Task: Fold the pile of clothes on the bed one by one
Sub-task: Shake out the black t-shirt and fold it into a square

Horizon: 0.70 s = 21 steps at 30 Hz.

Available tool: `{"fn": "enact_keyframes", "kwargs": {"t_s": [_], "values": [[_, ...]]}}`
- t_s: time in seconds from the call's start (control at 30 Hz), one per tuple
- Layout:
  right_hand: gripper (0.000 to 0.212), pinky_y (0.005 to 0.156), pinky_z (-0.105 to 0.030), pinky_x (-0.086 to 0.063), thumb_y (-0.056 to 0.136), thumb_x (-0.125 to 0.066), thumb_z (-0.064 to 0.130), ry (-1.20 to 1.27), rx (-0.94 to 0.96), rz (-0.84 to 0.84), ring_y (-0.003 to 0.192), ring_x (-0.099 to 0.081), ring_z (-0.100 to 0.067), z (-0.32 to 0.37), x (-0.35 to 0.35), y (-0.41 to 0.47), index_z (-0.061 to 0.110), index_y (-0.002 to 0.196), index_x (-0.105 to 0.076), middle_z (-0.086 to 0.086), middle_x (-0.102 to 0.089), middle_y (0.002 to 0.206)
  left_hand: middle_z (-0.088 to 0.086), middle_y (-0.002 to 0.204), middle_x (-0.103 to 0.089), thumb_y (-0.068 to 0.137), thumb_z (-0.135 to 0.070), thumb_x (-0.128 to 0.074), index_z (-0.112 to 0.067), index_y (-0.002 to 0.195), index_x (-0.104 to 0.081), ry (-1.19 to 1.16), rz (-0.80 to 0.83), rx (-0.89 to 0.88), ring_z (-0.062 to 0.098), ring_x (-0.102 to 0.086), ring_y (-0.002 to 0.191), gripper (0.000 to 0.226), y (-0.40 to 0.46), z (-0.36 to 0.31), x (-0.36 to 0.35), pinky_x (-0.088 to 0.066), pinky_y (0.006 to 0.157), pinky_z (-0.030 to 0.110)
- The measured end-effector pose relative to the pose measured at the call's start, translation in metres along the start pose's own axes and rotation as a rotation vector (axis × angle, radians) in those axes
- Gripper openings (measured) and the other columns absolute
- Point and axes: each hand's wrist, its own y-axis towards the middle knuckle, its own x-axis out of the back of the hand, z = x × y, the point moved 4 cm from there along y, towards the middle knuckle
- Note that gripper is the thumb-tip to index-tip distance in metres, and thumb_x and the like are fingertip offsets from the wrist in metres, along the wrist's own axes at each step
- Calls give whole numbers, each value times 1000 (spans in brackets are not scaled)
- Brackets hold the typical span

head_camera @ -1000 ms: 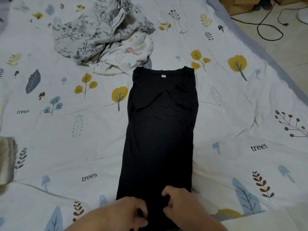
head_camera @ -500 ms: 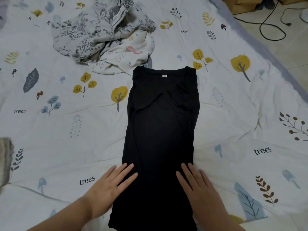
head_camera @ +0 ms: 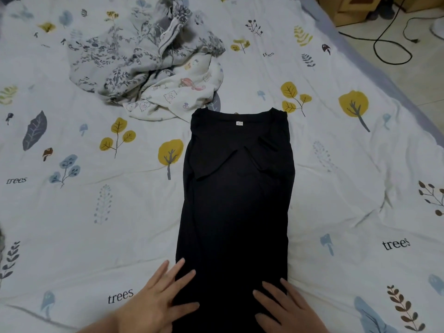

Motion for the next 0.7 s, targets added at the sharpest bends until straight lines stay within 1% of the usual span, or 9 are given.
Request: {"fn": "enact_keyframes", "kwargs": {"t_s": [0.07,0.13,0.2,0.27,0.33,0.4,0.5,0.63,0.7], "values": [[52,115,-31,-12,102,-13,26,44,-103,73,130,-38,-11,-15,4,21,41,76,-55,17,-48,115,-10,134,-48,99,-44,-21,-48,106,-59,-132,-14,43,17,-17,144,39,9,11,6,-16,115,34],[65,109,-19,-22,100,-7,19,120,-133,-48,138,-17,0,-34,12,39,47,96,-65,27,-56,103,-20,117,-60,94,-41,-37,-39,104,-65,-591,-73,124,-5,-44,124,29,20,28,31,-33,108,23],[54,83,-3,-40,82,-34,15,570,-296,-125,113,-39,20,-61,40,58,55,110,-57,33,-65,82,-13,80,-62,76,-42,-47,-14,83,-68,-1061,3,339,0,-57,78,36,39,57,57,-49,82,38],[45,61,-7,-43,66,-49,11,1059,-632,-184,68,-55,17,-91,63,78,51,77,-66,29,-63,62,-2,72,-57,67,-47,-45,-8,80,-64,-1372,-16,583,8,-52,70,46,59,94,81,-48,75,39],[30,54,-21,-38,78,-52,-2,1385,-910,-211,54,-49,0,-125,69,96,19,65,-68,12,-58,54,-3,65,-58,73,-44,-51,-12,80,-63,-1490,-139,769,11,-54,64,35,86,131,105,-48,67,30],[27,52,-26,-31,85,-47,-3,1396,-1054,-224,52,-43,-10,-159,77,123,6,61,-55,1,-49,52,-3,60,-50,84,-34,-50,-13,77,-55,-1509,-238,884,12,-44,57,23,114,165,120,-37,57,26],[29,47,-26,-25,84,-44,3,1514,-1165,-291,45,-35,-12,-199,84,157,13,57,-44,4,-39,46,5,79,-59,91,-24,-38,-8,91,-59,-1687,-330,888,15,-54,65,26,152,201,130,-40,57,22],[17,47,-22,-36,90,-43,11,1781,-1268,-405,51,-50,-10,-234,82,186,8,81,-57,2,-53,58,2,82,-72,97,-19,-29,-9,95,-60,-2131,-516,843,11,-69,67,33,191,228,132,-54,57,20],[16,48,-22,-42,96,-44,19,1717,-1360,-387,57,-50,-13,-245,69,192,10,87,-54,-1,-52,68,1,88,-70,97,-28,-34,-15,95,-62,-2067,-491,942,13,-68,74,31,201,236,117,-55,66,25]]}}
